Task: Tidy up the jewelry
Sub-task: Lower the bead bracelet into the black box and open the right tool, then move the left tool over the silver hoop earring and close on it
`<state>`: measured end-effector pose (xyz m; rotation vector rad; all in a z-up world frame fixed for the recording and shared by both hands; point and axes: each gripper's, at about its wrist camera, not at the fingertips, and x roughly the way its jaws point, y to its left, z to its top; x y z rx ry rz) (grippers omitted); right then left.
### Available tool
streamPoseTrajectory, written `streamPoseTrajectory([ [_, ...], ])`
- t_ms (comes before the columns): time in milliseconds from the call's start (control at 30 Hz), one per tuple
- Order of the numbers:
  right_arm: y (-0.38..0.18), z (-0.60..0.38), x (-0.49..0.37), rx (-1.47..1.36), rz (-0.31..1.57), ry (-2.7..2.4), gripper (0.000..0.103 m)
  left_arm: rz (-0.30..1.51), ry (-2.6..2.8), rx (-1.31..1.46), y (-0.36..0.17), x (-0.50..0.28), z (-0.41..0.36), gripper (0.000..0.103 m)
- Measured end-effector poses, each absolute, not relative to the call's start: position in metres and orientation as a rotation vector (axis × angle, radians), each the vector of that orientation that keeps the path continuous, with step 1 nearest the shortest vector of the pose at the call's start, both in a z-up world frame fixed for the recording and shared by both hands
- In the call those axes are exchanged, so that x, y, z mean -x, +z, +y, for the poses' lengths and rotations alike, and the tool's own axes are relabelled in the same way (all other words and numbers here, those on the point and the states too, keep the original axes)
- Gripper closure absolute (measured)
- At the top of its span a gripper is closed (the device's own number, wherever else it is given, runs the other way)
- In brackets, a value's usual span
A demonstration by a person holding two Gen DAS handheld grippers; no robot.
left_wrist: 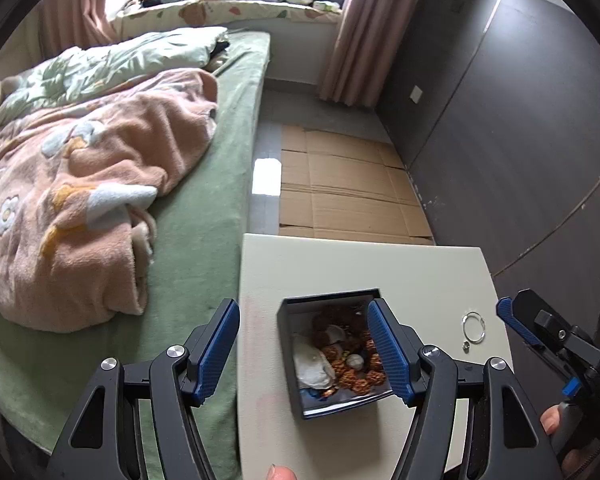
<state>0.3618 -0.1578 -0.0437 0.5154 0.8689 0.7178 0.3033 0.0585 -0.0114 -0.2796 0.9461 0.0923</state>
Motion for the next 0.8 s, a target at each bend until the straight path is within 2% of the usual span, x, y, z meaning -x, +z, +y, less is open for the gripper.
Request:
streamPoseTrajectory([
  [167, -0.034, -0.189, -0.354, -0.467, 0.833, 0.653, 0.035, 0.952, 0.035, 0.249, -0.012, -0.313, 0.025, 0.033],
  [200, -0.033, -0.196, -0.353, -0.46, 0.832, 0.647, 0.027, 0.947, 0.027, 0.242, -0.011, -0.315, 0.017, 0.031],
  [267, -0.032, -0.209, -0.352, -0.455, 0.825, 0.624, 0.014, 0.932, 0.007, 0.231, -0.008, -0.318, 0.004, 0.015],
  [433, -0.036, -0.241, -0.354, -0.455, 0.851, 0.567, 0.013, 0.909, -0.048, 0.228, -0.008, -0.327, -0.025, 0.0],
  [600, -0.044, -0.278, -0.354, -0.468, 0.851, 0.444, 0.0, 0.895, -0.098, 0.219, -0.011, -0.342, -0.053, 0.0],
  [800, -0.049, -0.321, -0.354, -0.512, 0.821, 0.336, 0.0, 0.874, -0.175, 0.2, -0.005, -0.359, -0.09, 0.0],
])
